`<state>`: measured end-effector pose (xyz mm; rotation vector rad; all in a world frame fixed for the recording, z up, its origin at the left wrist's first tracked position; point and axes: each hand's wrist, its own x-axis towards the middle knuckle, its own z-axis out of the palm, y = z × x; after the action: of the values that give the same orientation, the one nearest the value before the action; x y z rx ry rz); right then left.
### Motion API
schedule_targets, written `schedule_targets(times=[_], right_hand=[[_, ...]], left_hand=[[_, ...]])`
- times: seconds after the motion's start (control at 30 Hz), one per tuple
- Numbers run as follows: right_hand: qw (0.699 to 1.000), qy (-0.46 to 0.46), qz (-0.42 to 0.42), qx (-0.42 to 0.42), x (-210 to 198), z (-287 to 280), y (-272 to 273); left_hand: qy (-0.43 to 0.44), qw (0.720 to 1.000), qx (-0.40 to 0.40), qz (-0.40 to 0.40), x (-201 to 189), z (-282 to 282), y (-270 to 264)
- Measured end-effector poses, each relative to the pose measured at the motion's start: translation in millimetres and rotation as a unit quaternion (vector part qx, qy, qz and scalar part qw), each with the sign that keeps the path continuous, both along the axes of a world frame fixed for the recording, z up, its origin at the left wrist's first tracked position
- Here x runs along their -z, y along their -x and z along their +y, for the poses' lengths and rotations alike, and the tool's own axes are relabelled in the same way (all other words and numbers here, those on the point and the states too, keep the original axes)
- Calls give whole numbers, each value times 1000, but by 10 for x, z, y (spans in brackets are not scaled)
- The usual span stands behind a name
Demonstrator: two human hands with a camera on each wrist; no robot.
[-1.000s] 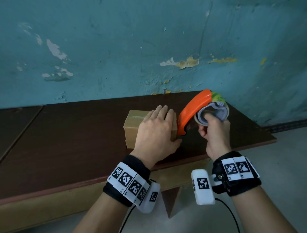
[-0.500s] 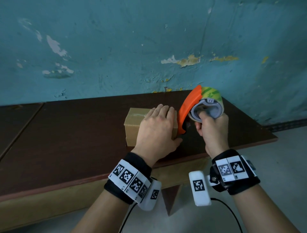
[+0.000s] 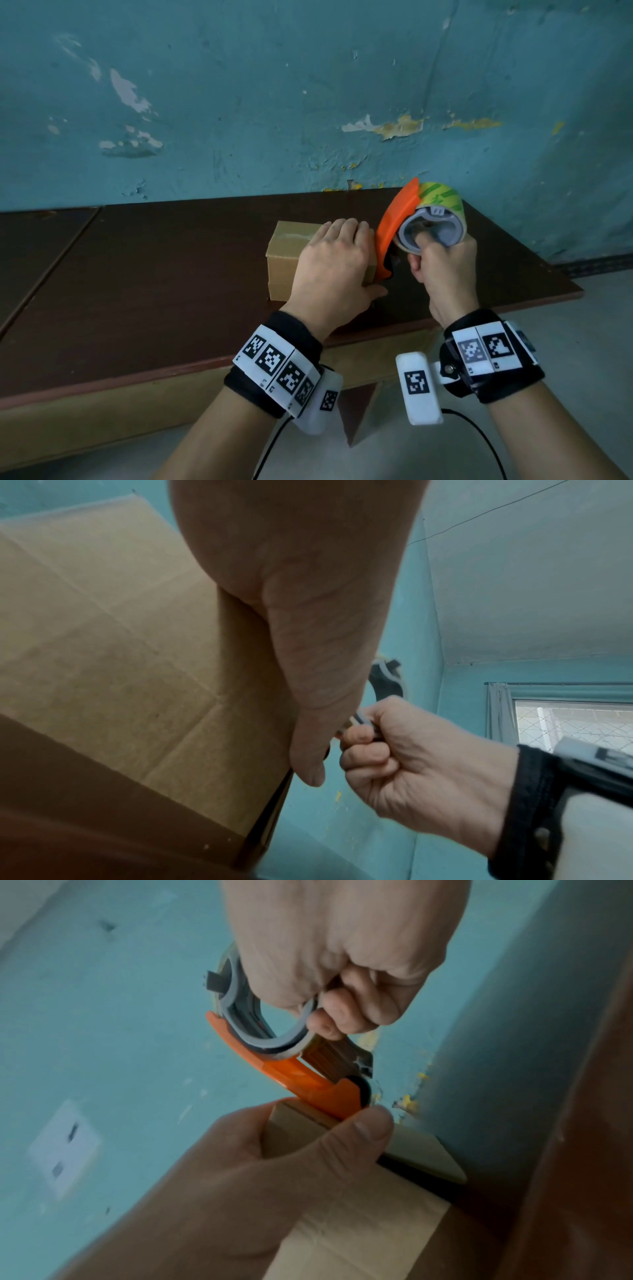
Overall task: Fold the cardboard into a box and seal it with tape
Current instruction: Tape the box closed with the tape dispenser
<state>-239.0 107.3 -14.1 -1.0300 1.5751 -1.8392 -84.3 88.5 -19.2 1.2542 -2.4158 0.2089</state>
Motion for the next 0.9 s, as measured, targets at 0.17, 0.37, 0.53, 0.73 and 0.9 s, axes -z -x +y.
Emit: schedule_targets(times=[0.17,0.37,0.53,0.73,0.9], right_hand=[[999,-10,-36,15,37,-23,-24],[997,-63,7,38,183,-57,-7],[995,-65,-39,64,240,-32,-74],[990,41,-65,119,37,-64,174],[982,85,-30,167,-94,-22,578]], left_hand=[[-1,1000,-1,-1,-12,1,5],[-1,1000,-8,-2,10,12,14],[-7,1000,-1,-3,19,-37,2],[-3,1000,11,2,29,-80,-63],[-3,1000,10,-4,42,-94,-66]])
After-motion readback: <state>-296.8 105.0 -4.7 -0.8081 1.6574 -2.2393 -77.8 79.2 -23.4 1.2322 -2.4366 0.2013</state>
